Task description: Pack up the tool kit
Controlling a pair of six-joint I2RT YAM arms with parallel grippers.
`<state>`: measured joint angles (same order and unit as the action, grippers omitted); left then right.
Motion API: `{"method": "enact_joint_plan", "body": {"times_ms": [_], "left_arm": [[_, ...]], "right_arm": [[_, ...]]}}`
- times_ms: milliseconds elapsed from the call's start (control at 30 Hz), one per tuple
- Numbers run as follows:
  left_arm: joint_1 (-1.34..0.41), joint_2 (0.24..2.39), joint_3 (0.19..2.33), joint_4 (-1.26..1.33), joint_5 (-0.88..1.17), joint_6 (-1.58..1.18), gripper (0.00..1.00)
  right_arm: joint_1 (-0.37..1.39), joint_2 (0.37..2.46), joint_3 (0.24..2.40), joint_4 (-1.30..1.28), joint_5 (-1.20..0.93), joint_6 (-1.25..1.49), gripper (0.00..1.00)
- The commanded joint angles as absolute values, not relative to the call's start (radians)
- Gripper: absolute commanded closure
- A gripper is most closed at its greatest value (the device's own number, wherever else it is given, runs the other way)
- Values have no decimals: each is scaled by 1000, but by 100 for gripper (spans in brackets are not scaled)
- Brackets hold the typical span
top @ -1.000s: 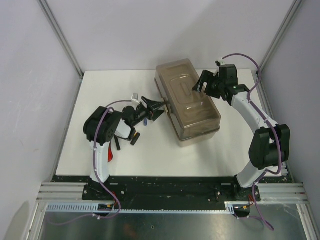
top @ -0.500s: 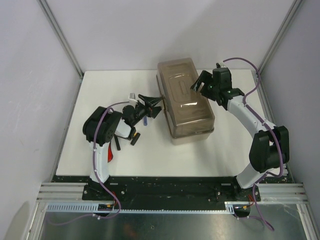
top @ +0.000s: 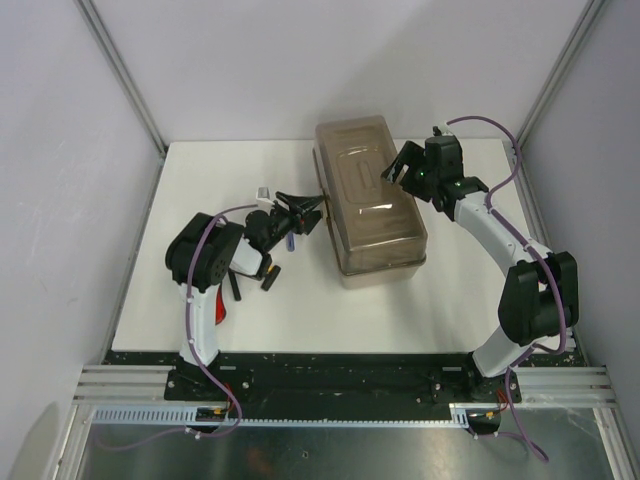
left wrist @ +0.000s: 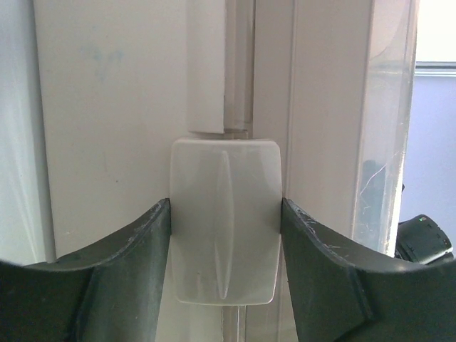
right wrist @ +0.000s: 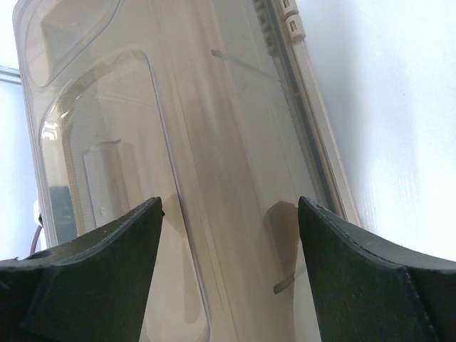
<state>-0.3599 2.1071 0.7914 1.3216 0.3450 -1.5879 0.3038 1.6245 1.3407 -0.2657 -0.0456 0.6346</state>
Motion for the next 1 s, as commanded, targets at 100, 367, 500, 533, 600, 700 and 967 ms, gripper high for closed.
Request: {"method": "enact_joint_plan", "body": {"times_ms": [100, 367, 500, 533, 600, 700, 967], "left_arm": [[-433, 2054, 821, 1680, 440, -1508, 59], [-427, 2041, 781, 1678, 424, -1479, 66], [-425, 2030, 771, 1674, 419, -1475, 71], [-425, 2027, 772, 1670, 420, -1472, 72], [-425, 2019, 773, 1657, 424, -1466, 75], [-425, 1990, 776, 1598, 431, -1434, 81], [-425, 1912, 781, 1422, 437, -1349, 89]], "right_arm": [[414, 1662, 1314, -307, -268, 705, 22], [420, 1664, 1313, -317, -249, 693, 23], [420, 1661, 1314, -321, -243, 691, 23], [420, 1661, 1314, -321, -243, 690, 24], [420, 1661, 1314, -321, -242, 690, 24], [421, 1663, 1313, -323, -242, 690, 24], [424, 1670, 1314, -329, -234, 681, 24]]}}
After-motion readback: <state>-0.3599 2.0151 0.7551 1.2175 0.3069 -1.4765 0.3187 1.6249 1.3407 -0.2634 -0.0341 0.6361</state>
